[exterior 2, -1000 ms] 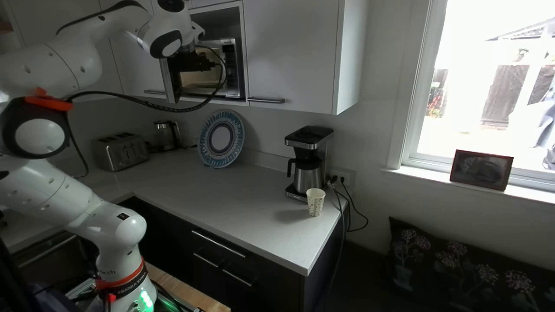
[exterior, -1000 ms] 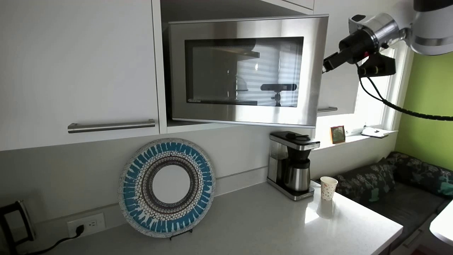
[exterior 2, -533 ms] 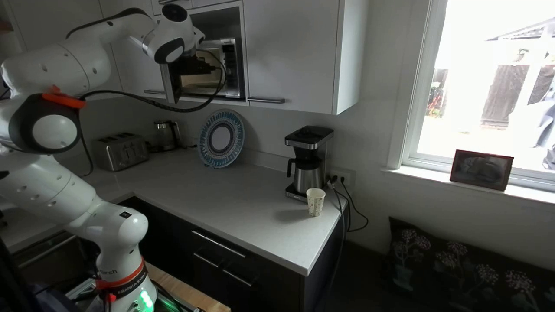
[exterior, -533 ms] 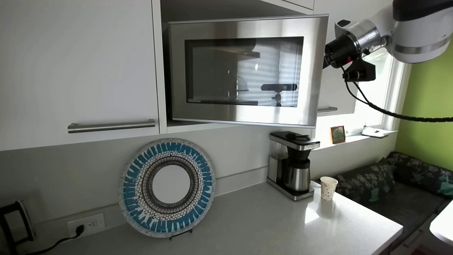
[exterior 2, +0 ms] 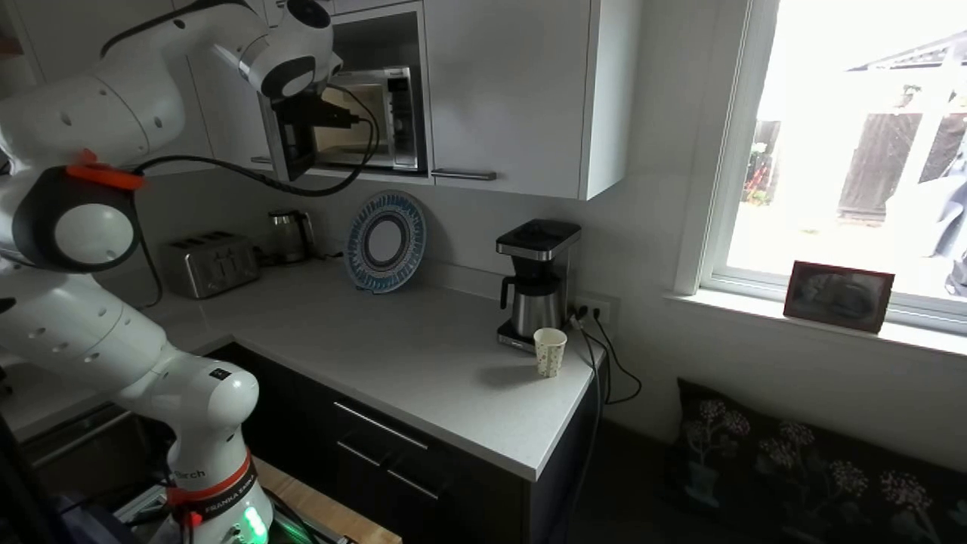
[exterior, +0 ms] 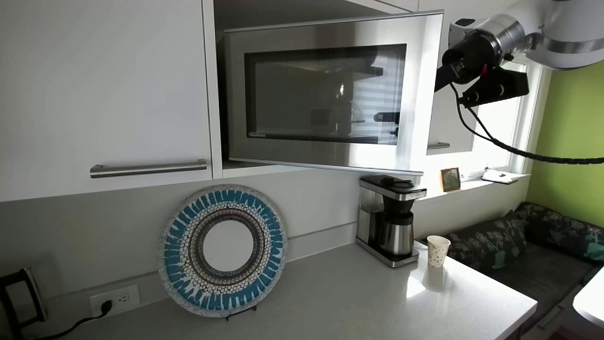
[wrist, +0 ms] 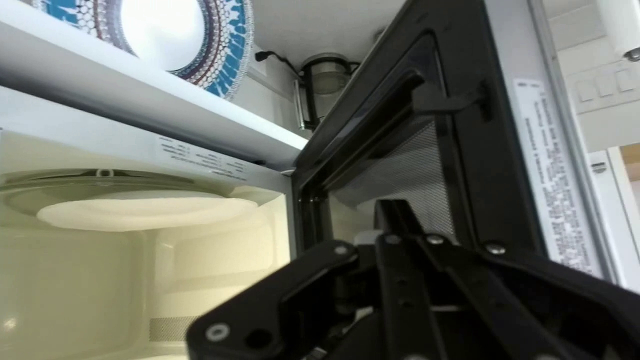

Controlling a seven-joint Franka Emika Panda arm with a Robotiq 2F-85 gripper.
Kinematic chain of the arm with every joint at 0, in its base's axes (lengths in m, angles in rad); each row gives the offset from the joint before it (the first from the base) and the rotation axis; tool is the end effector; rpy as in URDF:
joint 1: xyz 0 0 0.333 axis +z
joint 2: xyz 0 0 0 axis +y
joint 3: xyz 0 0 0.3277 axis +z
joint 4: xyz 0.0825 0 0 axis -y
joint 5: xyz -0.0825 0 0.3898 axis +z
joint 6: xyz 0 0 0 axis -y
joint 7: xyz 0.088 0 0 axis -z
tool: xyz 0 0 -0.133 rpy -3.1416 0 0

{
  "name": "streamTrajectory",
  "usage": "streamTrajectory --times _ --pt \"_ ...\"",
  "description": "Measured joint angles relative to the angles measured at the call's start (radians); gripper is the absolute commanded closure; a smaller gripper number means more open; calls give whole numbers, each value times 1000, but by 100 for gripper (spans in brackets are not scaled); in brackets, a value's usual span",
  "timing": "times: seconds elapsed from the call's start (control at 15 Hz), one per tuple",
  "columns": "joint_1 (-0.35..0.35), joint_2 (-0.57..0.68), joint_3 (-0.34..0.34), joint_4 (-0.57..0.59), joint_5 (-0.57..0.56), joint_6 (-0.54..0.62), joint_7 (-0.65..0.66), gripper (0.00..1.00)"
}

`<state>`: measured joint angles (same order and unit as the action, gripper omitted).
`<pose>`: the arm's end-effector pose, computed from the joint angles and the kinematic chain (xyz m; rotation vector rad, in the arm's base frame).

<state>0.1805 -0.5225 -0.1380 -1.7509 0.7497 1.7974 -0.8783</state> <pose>0.3822 0.0640 0.8322 -2.1130 -1.1070 -1.0723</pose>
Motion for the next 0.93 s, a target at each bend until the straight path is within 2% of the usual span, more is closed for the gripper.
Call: streamTrajectory --times 0.47,0.53,0.6,0.87,0.93 --pt "5 4 3 25 120 -143 -27 100" --pt "5 6 6 26 132 -159 -29 74" --pt "4 7 7 30 137 -177 -30 72" --pt "-39 8 5 84 104 -241 2 44" --pt "-57 6 2 100 86 -257 14 60"
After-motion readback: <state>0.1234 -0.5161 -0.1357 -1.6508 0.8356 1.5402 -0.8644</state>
